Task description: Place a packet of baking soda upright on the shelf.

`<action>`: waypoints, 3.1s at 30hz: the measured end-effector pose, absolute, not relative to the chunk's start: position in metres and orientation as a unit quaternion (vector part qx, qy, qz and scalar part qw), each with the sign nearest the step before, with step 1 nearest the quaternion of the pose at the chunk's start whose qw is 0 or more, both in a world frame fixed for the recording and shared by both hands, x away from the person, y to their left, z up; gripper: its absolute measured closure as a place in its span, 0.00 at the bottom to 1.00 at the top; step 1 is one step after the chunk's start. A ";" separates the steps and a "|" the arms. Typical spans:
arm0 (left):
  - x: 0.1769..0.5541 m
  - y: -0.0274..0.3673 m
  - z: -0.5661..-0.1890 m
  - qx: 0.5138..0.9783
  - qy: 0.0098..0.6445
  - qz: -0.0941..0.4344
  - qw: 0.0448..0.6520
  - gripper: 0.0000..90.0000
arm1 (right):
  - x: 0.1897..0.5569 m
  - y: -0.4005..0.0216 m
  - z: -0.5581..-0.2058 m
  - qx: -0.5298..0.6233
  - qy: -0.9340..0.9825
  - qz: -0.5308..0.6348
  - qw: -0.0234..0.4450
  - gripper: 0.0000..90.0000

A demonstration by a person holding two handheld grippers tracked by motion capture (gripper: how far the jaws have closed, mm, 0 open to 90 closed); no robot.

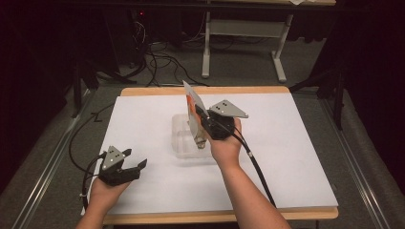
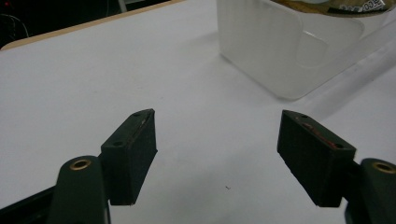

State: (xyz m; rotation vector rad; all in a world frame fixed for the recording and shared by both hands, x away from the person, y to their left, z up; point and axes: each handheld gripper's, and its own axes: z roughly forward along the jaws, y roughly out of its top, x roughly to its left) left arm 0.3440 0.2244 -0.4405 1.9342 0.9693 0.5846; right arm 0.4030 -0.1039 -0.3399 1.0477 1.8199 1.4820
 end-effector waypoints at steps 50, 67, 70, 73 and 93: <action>0.343 0.227 -0.440 0.781 0.387 0.234 0.431 0.32 | 0.412 -0.091 -0.388 0.398 0.700 0.534 0.260 1.00; 0.343 0.226 -0.440 0.781 0.386 0.233 0.433 0.32 | 0.401 -0.088 -0.398 0.388 0.713 0.521 0.264 0.99; 0.344 0.226 -0.441 0.781 0.387 0.232 0.432 0.32 | 0.400 -0.087 -0.400 0.383 0.717 0.516 0.268 0.99; 0.344 0.225 -0.441 0.784 0.385 0.232 0.429 0.32 | 0.399 -0.087 -0.401 0.384 0.719 0.514 0.268 0.99; 0.345 0.226 -0.440 0.781 0.385 0.235 0.432 0.32 | 0.404 -0.089 -0.388 0.393 0.720 0.516 0.246 0.66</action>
